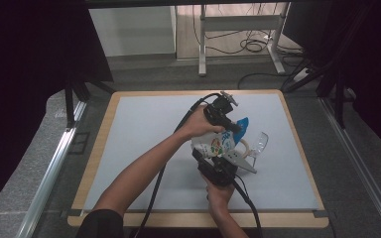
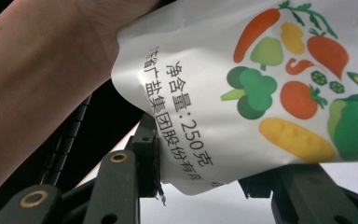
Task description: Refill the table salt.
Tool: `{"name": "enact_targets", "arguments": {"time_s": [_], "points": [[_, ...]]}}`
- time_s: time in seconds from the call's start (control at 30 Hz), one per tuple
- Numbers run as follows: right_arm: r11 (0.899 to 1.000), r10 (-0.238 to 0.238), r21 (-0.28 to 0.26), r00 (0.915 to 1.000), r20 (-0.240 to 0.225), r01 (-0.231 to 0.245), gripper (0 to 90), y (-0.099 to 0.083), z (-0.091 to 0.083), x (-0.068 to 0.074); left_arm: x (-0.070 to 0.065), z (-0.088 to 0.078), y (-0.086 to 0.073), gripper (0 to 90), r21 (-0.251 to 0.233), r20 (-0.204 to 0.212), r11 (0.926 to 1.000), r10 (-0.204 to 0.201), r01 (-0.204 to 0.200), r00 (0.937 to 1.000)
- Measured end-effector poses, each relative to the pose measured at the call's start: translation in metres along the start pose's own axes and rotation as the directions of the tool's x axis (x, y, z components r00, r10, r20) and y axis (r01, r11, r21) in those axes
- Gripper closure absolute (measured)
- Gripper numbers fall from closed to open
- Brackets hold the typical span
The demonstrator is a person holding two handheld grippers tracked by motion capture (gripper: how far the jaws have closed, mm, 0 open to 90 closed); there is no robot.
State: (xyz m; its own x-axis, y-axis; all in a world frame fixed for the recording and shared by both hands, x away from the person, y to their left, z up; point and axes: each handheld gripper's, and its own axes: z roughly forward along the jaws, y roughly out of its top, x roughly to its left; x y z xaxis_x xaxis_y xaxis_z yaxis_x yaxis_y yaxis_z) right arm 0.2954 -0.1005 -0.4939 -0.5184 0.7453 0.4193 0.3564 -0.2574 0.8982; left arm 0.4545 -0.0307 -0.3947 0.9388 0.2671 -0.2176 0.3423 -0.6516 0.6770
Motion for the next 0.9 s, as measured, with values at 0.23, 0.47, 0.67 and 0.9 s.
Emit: {"name": "enact_targets", "arguments": {"time_s": [0.23,0.47,0.67,0.9], "points": [[1.0,0.004,-0.004,1.0,0.001,-0.004,58.0,0.0009,-0.0005,0.0003,-0.0006,-0.0001,0.0014,89.5,0.001,0.003,1.0,0.001,-0.001,1.0],[1.0,0.003,-0.007,1.0,0.001,-0.003,58.0,0.0013,-0.0006,0.0002,-0.0005,-0.0001,0.0019,89.5,0.001,0.002,1.0,0.003,-0.003,1.0],[1.0,0.003,-0.005,1.0,0.001,-0.003,58.0,0.0012,-0.0006,-0.0001,-0.0003,0.0004,0.0018,89.6,0.003,0.002,1.0,0.002,-0.002,1.0],[1.0,0.003,-0.008,1.0,0.001,-0.003,58.0,0.0013,-0.0007,0.0002,-0.0008,-0.0001,0.0023,89.6,0.002,0.002,1.0,0.004,-0.004,1.0]]}}
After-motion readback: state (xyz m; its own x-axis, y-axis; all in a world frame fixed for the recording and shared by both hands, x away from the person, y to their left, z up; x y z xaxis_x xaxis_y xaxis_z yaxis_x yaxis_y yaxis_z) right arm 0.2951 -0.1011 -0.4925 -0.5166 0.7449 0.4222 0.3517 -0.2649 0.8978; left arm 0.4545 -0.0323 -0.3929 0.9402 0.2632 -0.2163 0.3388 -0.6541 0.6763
